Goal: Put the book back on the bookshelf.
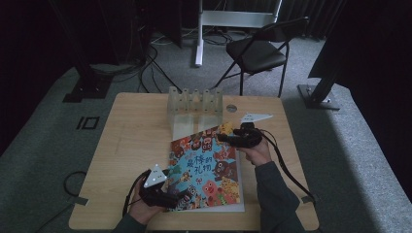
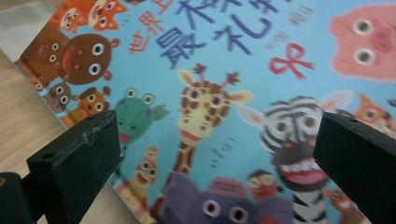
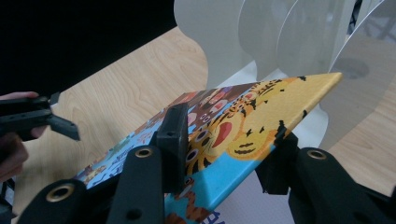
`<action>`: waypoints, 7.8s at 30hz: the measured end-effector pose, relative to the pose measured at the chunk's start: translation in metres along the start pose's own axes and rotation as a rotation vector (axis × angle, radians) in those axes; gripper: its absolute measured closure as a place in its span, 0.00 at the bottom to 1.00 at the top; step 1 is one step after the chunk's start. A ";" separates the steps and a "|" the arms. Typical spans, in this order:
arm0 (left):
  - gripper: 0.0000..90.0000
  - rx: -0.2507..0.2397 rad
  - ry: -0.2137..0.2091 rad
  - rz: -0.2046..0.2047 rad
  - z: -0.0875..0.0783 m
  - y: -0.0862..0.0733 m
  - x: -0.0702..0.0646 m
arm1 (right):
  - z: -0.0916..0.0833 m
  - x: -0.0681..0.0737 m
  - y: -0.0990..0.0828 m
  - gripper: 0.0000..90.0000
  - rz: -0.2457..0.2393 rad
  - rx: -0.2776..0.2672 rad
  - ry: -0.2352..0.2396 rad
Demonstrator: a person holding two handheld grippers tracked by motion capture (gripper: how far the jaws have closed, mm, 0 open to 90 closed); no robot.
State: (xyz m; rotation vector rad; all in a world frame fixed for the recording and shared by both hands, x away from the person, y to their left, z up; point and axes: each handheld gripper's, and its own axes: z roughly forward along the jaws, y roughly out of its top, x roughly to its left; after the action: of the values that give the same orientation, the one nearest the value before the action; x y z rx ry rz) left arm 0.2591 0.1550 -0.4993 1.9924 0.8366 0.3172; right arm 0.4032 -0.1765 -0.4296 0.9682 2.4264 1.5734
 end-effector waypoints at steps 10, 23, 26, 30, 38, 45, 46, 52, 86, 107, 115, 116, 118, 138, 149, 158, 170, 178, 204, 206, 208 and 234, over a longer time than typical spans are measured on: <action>0.01 -0.005 0.005 -0.027 0.006 0.007 0.016 | -0.015 0.007 0.004 0.71 -0.022 -0.043 0.000; 0.07 -0.039 -0.002 -0.087 0.011 0.015 0.043 | -0.037 0.022 0.016 0.77 -0.070 -0.109 0.016; 0.07 -0.043 0.006 -0.089 0.014 0.017 0.047 | -0.043 0.027 0.018 0.77 -0.083 -0.131 0.025; 0.09 -0.040 0.010 -0.080 0.017 0.021 0.049 | -0.051 0.033 0.022 0.78 -0.106 -0.153 0.021; 0.12 -0.059 -0.012 -0.092 0.025 0.029 0.059 | -0.062 0.039 0.026 0.79 -0.129 -0.183 0.035; 0.13 -0.105 -0.082 -0.097 0.031 0.040 0.067 | -0.069 0.044 0.029 0.80 -0.145 -0.209 0.068; 0.13 -0.112 -0.097 -0.094 0.032 0.041 0.068 | -0.070 0.043 0.029 0.80 -0.142 -0.215 0.076; 0.11 -0.138 -0.188 -0.100 0.037 0.050 0.078 | -0.074 0.041 0.028 0.80 -0.140 -0.249 0.122; 0.17 -0.147 -0.377 -0.124 0.047 0.077 0.094 | -0.081 0.030 0.026 0.80 -0.198 -0.214 0.093; 0.60 -0.289 -0.284 -0.025 -0.004 0.108 0.083 | -0.078 0.031 0.023 0.54 -0.188 -0.206 -0.133; 0.72 -0.286 -0.192 0.117 -0.022 0.127 0.066 | -0.077 0.024 0.016 0.51 -0.147 -0.248 -0.155; 0.72 -0.284 -0.180 0.130 -0.024 0.128 0.064 | -0.077 0.024 0.016 0.50 -0.155 -0.249 -0.162; 0.73 -0.293 -0.176 0.142 -0.025 0.128 0.063 | -0.077 0.026 0.015 0.50 -0.170 -0.252 -0.166; 0.52 -0.338 -0.231 0.186 -0.013 0.121 0.048 | -0.085 0.022 -0.003 0.40 -0.173 -0.279 -0.127; 0.47 -0.392 -0.228 0.180 -0.018 0.123 0.047 | -0.088 0.019 -0.006 0.40 -0.168 -0.279 -0.127; 0.44 -0.390 -0.245 0.156 -0.017 0.124 0.048 | -0.092 0.015 -0.009 0.40 -0.163 -0.279 -0.144; 0.42 -0.389 -0.233 0.154 -0.010 0.123 0.046 | -0.103 0.006 -0.018 0.38 -0.142 -0.278 -0.167; 0.38 -0.382 -0.215 0.154 -0.007 0.120 0.047 | -0.108 0.002 -0.024 0.38 -0.132 -0.274 -0.185; 0.43 -0.369 -0.244 0.159 0.010 0.114 0.043 | -0.117 -0.011 -0.047 0.38 -0.098 -0.245 -0.242; 0.44 -0.368 -0.249 0.158 0.012 0.113 0.043 | -0.117 -0.011 -0.048 0.38 -0.097 -0.242 -0.246; 0.45 -0.365 -0.249 0.158 0.014 0.113 0.043 | -0.116 -0.011 -0.050 0.38 -0.097 -0.236 -0.251; 0.75 -0.378 -0.297 0.194 0.022 0.099 0.043 | -0.109 -0.019 -0.075 0.38 -0.064 -0.193 -0.272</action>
State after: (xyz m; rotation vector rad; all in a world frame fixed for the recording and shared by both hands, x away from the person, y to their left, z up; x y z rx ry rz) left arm 0.3453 0.1354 -0.4331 1.7098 0.3643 0.2595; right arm 0.3407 -0.2931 -0.4480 0.9854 2.0620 1.5094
